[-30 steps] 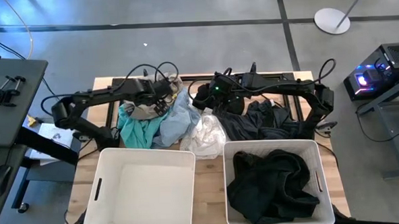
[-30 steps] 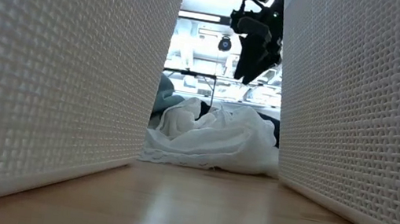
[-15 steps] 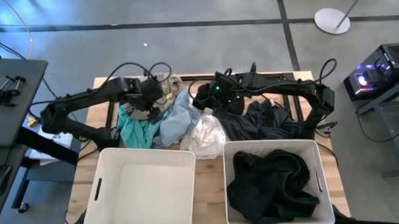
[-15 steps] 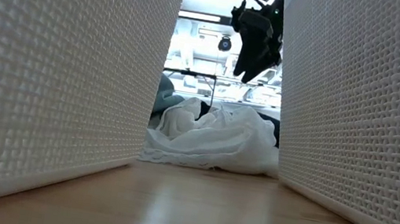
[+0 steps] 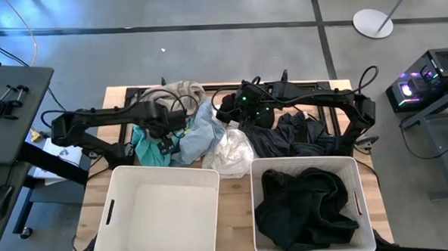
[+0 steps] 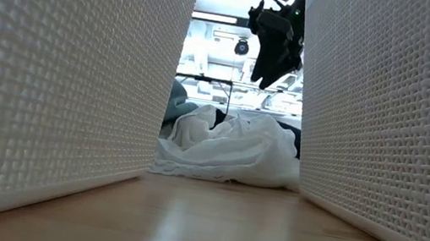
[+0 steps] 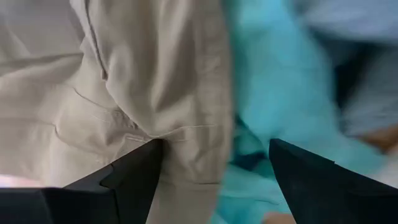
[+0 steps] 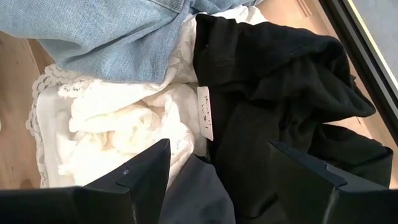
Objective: Sort clothes
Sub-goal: Put the brown pants into the left white laundry bin
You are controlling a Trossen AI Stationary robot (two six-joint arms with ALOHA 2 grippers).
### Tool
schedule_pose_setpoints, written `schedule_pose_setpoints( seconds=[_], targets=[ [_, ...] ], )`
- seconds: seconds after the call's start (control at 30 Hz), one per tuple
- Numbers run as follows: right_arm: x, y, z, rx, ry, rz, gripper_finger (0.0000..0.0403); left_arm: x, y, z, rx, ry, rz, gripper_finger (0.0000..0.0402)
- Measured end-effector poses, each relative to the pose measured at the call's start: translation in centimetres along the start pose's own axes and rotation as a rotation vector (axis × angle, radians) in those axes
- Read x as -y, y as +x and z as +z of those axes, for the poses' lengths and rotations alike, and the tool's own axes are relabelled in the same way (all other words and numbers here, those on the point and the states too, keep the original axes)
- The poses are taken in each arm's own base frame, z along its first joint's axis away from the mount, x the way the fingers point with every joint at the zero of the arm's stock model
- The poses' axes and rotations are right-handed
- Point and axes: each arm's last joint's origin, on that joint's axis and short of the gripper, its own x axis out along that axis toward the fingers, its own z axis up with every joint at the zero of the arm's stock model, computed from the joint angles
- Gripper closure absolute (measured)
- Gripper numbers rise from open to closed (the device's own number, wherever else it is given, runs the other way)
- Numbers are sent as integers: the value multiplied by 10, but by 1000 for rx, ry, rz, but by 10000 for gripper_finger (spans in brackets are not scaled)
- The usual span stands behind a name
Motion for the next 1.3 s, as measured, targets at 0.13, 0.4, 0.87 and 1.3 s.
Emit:
schedule_pose_setpoints(
  seconds=[0.13,0.4,0.87,1.3],
  targets=[
    [0,0,0,0,0,0,153,-2,11,-1,-15,16,151,118],
    [0,0,0,1,-1,0,153,2,5,-3,71,47,322,126],
    [-2,0,0,-4,-11,56,153,-3,54,1,57,94,316,240],
    [-2,0,0,-4,-19,56,153,-19,-60,-23,467,-30,646,394]
  ],
)
